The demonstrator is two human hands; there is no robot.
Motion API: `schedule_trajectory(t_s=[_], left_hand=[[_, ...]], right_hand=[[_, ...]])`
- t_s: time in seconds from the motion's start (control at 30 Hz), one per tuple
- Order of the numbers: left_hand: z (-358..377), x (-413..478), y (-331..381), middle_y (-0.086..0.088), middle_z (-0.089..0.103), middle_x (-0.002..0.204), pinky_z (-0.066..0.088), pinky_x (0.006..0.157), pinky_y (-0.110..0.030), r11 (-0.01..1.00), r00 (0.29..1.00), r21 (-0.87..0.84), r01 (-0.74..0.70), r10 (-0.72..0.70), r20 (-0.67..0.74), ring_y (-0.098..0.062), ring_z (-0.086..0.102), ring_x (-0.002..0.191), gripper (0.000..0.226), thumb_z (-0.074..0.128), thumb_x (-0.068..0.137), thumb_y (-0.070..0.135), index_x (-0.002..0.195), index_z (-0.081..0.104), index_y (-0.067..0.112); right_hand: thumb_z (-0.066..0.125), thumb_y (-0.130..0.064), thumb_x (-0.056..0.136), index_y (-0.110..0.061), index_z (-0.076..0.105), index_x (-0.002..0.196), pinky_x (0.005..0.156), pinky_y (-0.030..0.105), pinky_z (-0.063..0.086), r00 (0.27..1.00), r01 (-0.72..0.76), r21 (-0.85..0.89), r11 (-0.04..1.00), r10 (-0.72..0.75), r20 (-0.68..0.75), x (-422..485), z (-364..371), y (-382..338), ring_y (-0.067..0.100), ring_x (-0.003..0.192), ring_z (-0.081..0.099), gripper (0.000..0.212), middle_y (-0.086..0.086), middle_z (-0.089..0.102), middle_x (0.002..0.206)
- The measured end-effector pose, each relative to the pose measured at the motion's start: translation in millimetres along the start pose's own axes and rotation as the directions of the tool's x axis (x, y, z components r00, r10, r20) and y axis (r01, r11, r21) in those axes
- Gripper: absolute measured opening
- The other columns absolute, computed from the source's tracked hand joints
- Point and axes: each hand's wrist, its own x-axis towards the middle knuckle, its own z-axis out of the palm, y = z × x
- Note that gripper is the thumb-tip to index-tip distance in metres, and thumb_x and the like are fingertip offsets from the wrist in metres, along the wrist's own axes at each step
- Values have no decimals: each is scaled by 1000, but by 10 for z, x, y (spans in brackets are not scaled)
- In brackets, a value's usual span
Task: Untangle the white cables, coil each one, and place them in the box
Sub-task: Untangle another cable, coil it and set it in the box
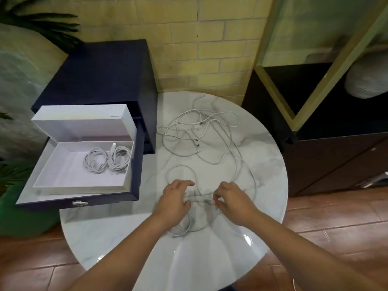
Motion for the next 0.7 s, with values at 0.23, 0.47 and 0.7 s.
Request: schedule_trajectory(t_s=[0.23,0.47,0.7], left_hand=[[-79,156,179,10,45,134,33,105,-29,998,994,41,-43,47,-100,-16,39,123,41,63,87,27,126,53,34],[-160,215,382,14,59,97,46,88,-33,996,983,-70,-51,38,-180,-10,59,92,16,48,97,37,100,62,29],[-431,197,459,3,64,70,51,74,-35,962,974,-273,-21,-42,-224,-12,61,70,38,37,102,37,76,57,19]], right_hand=[[54,-19,95,-13,67,95,77,27,38,959,111,-14,994,-111,-262,231,-744,-195,20,87,46,14,-1,58,97],[48,-19,98,-13,65,94,73,30,41,928,100,-2,995,-94,-361,387,-1226,-291,19,91,48,18,-2,55,96],[40,-19,101,-15,58,89,81,40,46,891,-50,302,952,179,-417,401,-1710,-159,20,90,54,22,1,54,95]])
